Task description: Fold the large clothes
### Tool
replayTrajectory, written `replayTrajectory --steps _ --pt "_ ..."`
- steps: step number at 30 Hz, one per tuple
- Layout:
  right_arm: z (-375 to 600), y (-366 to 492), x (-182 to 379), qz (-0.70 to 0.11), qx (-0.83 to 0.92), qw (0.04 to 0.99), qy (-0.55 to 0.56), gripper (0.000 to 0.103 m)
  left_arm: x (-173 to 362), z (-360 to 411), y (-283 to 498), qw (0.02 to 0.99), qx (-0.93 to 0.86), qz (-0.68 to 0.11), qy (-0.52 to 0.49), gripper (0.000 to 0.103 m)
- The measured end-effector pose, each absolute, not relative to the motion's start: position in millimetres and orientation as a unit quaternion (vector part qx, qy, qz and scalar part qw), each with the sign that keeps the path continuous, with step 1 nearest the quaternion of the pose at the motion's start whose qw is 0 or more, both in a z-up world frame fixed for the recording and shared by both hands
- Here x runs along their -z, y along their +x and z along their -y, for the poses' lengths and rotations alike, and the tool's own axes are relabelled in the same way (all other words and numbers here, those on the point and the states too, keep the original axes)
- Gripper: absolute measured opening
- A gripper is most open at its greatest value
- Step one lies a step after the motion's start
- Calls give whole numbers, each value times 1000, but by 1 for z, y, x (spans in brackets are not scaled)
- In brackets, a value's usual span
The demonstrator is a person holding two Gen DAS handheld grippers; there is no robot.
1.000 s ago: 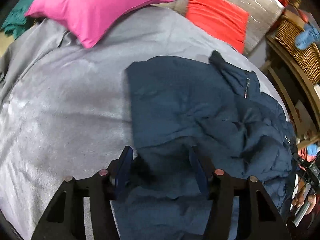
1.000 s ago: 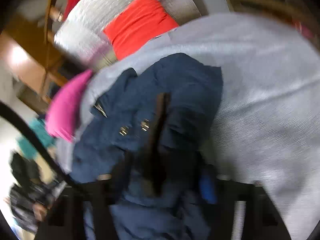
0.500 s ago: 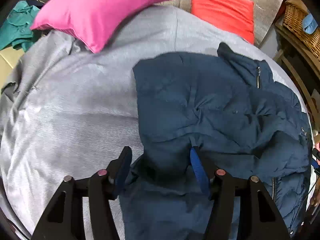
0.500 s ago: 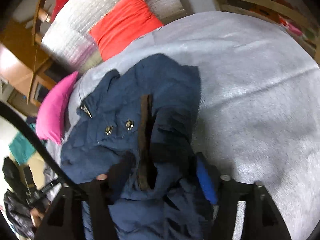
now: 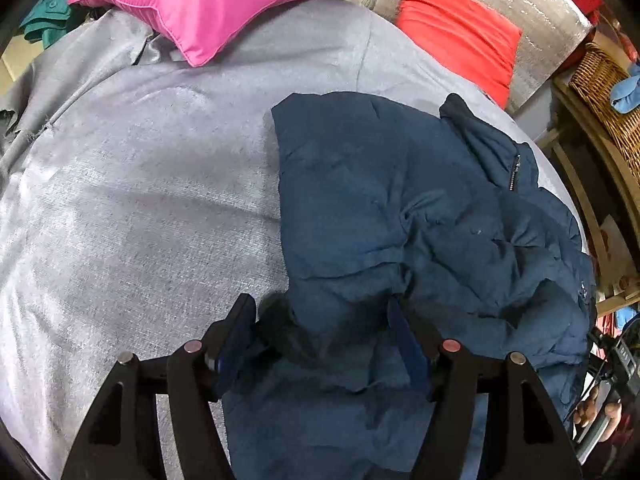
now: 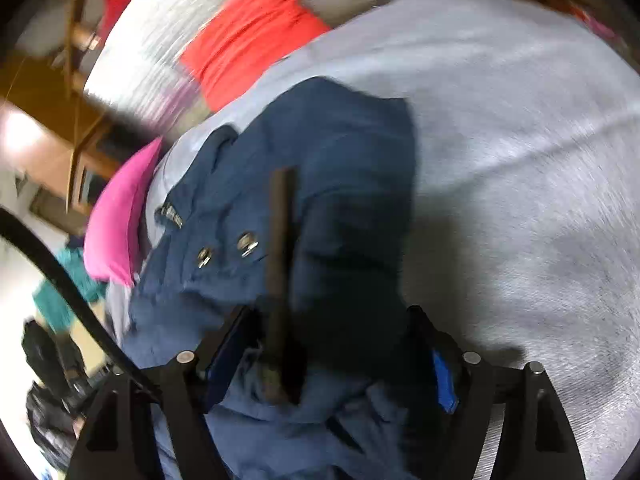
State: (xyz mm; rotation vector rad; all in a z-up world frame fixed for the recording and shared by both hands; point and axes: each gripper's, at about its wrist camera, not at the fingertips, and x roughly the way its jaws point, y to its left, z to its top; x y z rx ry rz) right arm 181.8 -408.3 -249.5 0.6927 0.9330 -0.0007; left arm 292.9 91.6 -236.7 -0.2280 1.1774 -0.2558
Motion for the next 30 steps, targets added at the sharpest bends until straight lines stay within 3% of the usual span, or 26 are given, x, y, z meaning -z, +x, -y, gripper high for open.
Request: replayTrajectory --steps 4,7,10,15,21,30 --pt "389 179 234 -441 -1 852 282 47 235 -87 293 824 116 -546 -96 65" --pt "381 172 211 -414 1 872 261 42 227 -83 290 832 116 -537 -83 62" --pt "380 168 202 -400 3 881 251 42 225 -83 289 835 111 -534 -74 62" --pt "390 183 240 -458 23 844 276 42 236 -76 290 830 97 -548 -34 64" --pt "400 165 227 -450 27 840 301 59 224 -82 273 840 82 -537 -11 64" --pt "419 103 191 -366 16 861 352 63 193 -111 201 876 84 -473 37 64"
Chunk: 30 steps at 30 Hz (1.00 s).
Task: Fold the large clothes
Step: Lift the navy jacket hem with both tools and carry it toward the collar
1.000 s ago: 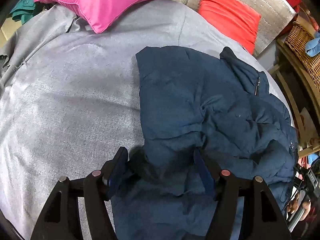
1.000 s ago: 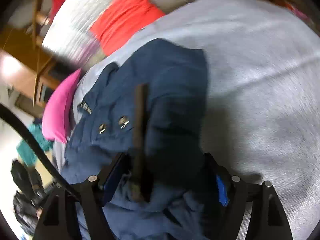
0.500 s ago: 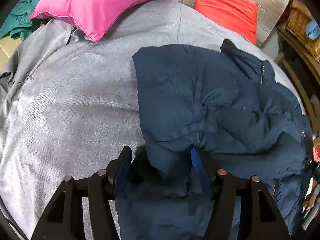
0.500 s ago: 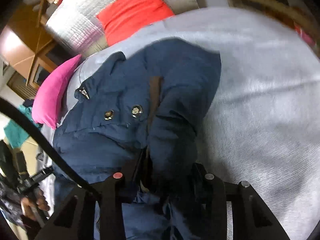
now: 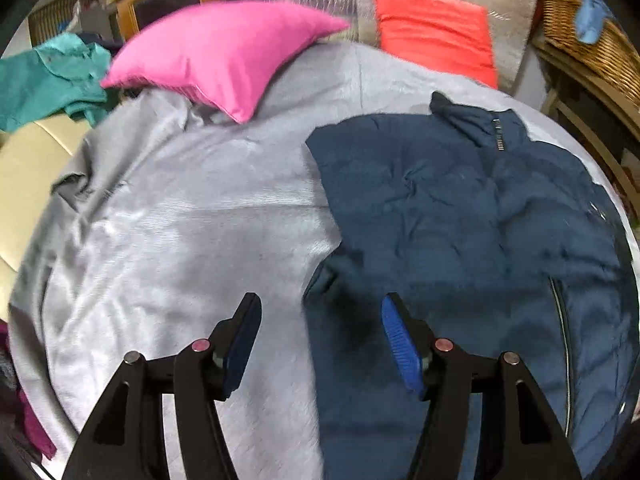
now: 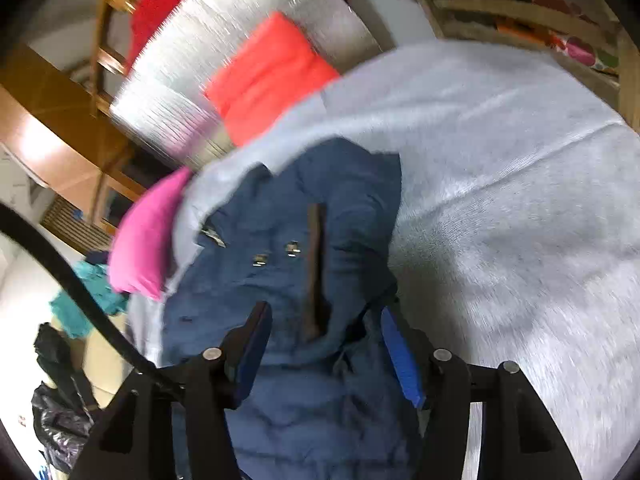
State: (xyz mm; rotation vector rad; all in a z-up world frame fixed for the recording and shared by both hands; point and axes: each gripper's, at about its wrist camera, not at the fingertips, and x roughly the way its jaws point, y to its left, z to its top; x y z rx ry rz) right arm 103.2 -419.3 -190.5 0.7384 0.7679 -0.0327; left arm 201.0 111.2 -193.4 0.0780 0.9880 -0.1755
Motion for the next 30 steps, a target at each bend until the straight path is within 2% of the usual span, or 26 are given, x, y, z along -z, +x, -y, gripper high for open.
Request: replayTrajectory --steps 4,9,15,19,25,30 --pt "405 57 177 -325 -4 878 352 72 187 -136 167 889 80 -451 23 65" --pt "390 5 176 -316 -12 886 339 73 185 -158 113 890 97 -444 -35 67" --pt "382 -44 181 -327 -18 886 328 75 200 -160 55 885 120 -447 -40 69" --pt "379 -76 192 -351 -25 877 327 79 214 -163 28 875 130 -465 -38 69" --pt "370 -92 220 -409 -11 856 315 79 245 -170 -4 845 141 -511 -64 69" --pt "367 -92 248 -460 16 828 320 79 251 -157 -11 826 190 -525 -82 69"
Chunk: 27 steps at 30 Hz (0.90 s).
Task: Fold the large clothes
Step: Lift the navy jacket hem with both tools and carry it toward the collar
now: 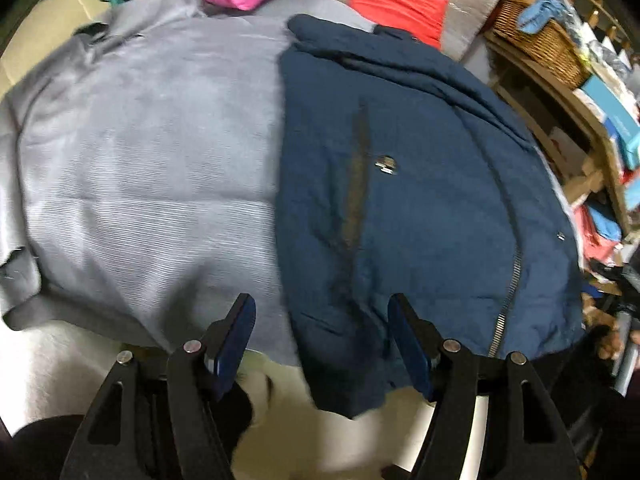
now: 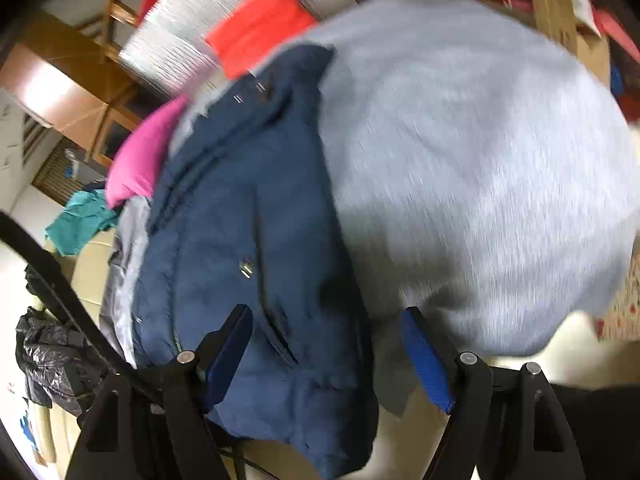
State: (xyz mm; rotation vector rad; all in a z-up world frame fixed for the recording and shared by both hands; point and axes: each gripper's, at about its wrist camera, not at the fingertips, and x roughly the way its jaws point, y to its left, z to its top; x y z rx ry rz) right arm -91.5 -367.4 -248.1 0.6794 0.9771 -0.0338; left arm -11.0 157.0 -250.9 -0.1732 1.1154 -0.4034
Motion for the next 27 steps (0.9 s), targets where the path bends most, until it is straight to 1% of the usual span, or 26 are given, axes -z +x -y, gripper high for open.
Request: replayTrajectory --steps 8,9,10,11,12,13,14,15,16,17,18,19,21,22,23,24,25,27 --pt "356 -86 286 -513 27 796 321 79 263 -135 -11 809 221 -541 -62 68" --pt "353 -84 288 -516 25 795 318 79 264 -133 -11 809 222 -541 -59 60" --pt "348 -82 292 -518 21 796 313 79 264 -131 -10 811 221 -539 -54 50" --pt "344 -82 294 -520 13 795 312 78 265 -129 -11 813 219 -538 -52 46" --pt "339 -81 296 -524 2 794 308 73 265 -129 -10 813 217 -537 -54 39" --pt "335 -81 295 -524 -7 797 301 60 266 -131 -8 813 215 -538 -59 35" --pt "329 -82 292 -525 -12 801 287 57 268 -133 -6 812 213 -539 -64 35" --pt "322 -84 289 -524 -13 808 268 50 269 -134 -5 810 213 -542 -70 35" --pt "318 -86 286 -523 -14 812 259 49 270 -137 -5 809 211 -544 -71 36" --pt "315 -89 284 -520 -18 815 256 49 272 -137 -2 808 205 -547 -71 40" --pt "313 -90 284 -518 -28 814 262 44 275 -139 -1 805 199 -555 -71 59" --pt "312 -90 285 -519 -39 810 269 44 281 -137 2 795 196 -569 -73 73" --pt "311 -88 288 -527 -32 808 261 44 290 -133 4 777 197 -593 -80 72" --pt "312 -87 288 -529 -31 807 260 41 292 -131 5 773 205 -595 -84 63" --pt "310 -86 286 -530 -33 808 256 37 290 -129 4 774 214 -590 -84 51" --pt "309 -84 283 -531 -36 810 249 27 286 -127 3 779 221 -583 -75 30" --pt "305 -86 276 -529 -42 814 237 25 284 -126 3 781 224 -578 -73 24" --pt "298 -88 262 -520 -51 823 225 23 279 -126 2 783 232 -571 -80 17"
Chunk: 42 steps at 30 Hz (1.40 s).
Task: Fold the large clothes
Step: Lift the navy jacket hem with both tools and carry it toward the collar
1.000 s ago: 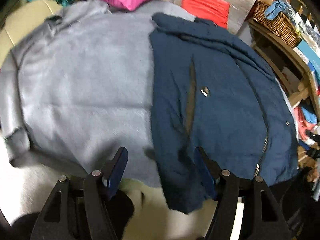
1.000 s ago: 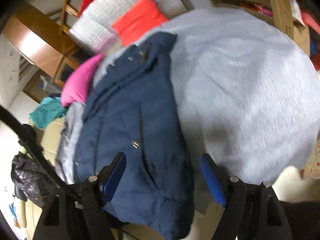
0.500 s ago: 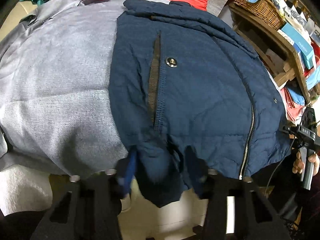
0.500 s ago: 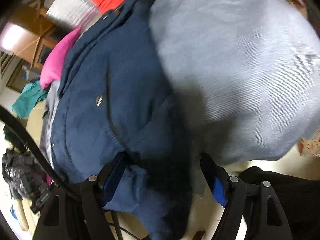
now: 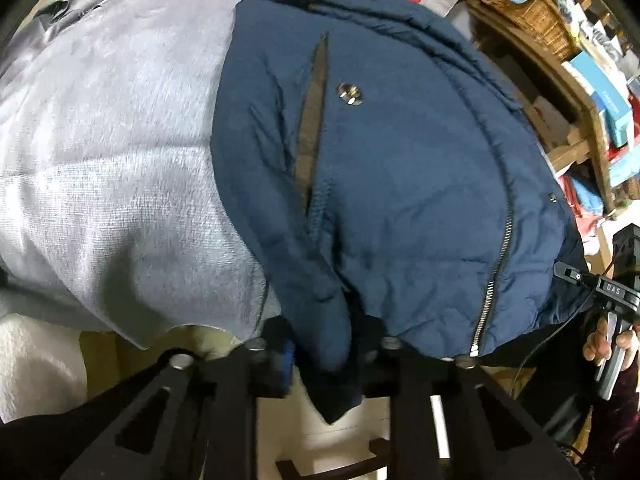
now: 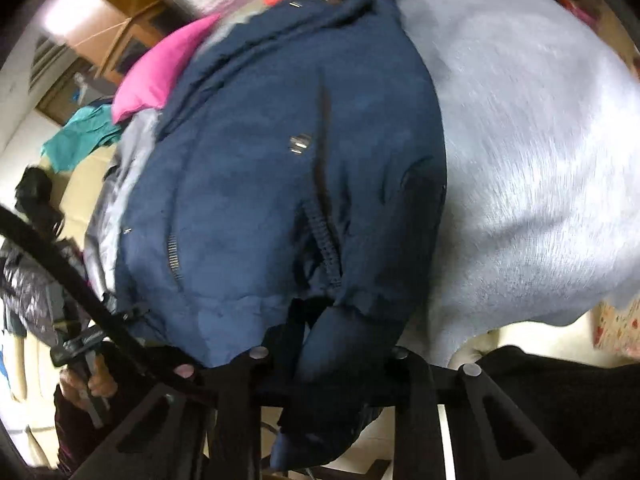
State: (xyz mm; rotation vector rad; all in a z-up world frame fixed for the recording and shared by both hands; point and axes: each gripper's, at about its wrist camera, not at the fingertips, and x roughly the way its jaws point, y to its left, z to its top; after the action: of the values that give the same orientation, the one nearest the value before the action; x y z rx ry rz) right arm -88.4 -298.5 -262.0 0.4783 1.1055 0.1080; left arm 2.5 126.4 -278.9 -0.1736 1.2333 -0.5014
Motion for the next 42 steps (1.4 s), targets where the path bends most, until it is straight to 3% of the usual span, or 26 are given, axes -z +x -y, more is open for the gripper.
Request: replayTrajectory --steps 5,8,9,10,12,14,16,19,27,32,36,39,40,42 --pt "301 -102 224 -472 -94 844 238 23 258 -128 -5 795 262 -540 -87 15" --pt "305 -96 234 -475 -104 834 260 27 258 -129 -4 790 267 -543 -101 16" --pt "308 -93 242 -485 -99 826 269 30 262 -131 -3 784 263 -553 -103 21" --pt "308 -88 253 -494 -96 817 282 44 265 -131 -2 780 261 -559 -105 26" --pt "308 -79 274 -505 -95 797 317 58 267 -127 0 777 260 -564 -103 27" --pt "307 -77 280 -507 -82 796 320 49 263 -125 -3 785 267 -551 -95 23" --pt "307 -79 274 -507 -64 805 301 23 257 -126 -8 793 273 -538 -91 16" --pt "307 -91 247 -469 -74 828 296 14 242 -127 -12 801 284 -520 -86 14" --pt "293 -110 187 -420 -114 861 262 13 197 -149 -35 822 305 -470 -104 12" --pt "285 -114 205 -445 -123 847 264 13 206 -151 -37 818 290 -487 -98 12" --pt "296 -106 231 -472 -116 827 282 16 230 -153 -17 792 247 -547 -113 15" --pt "304 -97 248 -488 -116 807 313 19 241 -152 -6 777 239 -569 -126 25" --pt "308 -92 255 -491 -118 799 326 26 246 -152 -1 772 231 -577 -133 36" --pt "314 -86 268 -493 -120 788 349 37 251 -151 -1 766 225 -586 -142 45"
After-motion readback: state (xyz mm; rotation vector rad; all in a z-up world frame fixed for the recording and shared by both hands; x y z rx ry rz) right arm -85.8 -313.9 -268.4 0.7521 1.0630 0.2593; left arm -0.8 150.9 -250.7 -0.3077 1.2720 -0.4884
